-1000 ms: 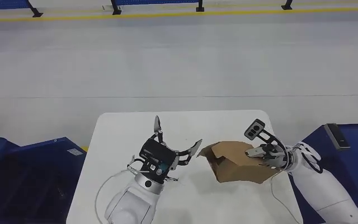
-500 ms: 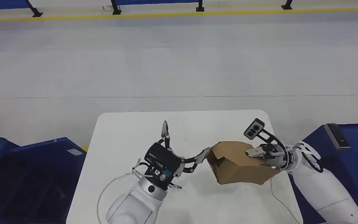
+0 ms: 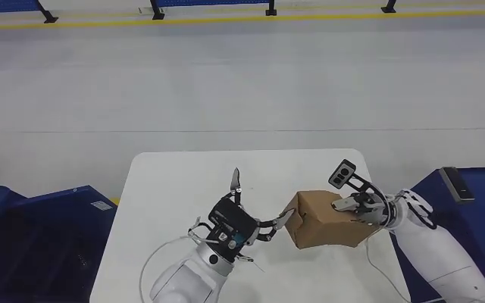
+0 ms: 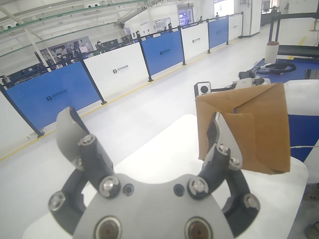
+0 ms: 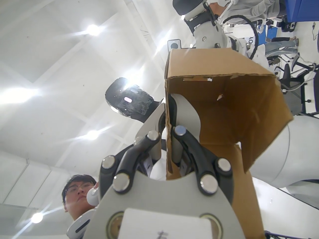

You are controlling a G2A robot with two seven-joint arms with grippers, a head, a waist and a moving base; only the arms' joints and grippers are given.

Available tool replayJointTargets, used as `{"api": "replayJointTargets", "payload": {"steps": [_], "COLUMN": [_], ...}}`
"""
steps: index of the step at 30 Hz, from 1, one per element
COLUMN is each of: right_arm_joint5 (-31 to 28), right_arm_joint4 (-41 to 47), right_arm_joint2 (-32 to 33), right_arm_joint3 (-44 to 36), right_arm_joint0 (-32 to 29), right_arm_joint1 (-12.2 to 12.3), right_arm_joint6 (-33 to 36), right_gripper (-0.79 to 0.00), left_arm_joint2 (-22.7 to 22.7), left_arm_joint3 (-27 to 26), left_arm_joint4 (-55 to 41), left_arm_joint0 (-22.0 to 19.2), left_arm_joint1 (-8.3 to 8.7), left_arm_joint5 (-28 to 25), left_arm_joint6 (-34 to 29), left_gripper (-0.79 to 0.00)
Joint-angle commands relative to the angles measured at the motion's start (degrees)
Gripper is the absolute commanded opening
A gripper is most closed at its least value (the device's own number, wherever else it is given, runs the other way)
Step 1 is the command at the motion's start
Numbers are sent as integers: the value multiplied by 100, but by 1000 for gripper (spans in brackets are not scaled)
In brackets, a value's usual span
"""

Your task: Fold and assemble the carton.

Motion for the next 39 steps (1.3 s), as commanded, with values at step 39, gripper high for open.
{"api": "replayJointTargets", "payload": {"steps": [39], "right_arm_joint5": [509], "right_arm_joint4": [650], "right_arm_joint2": [-222], "right_arm_joint3": [-200], "right_arm_joint0": [163], "right_arm_joint1": [148], "right_arm_joint6": [0], "right_gripper": [-785], "left_arm_joint2": [-144], "left_arm_joint3": [-501], "left_arm_joint4": [17], "left_arm_joint0": [330], "left_arm_joint1": [76], "left_arm_joint5": [-8], "left_arm_joint6": [113], "left_gripper": [0]}}
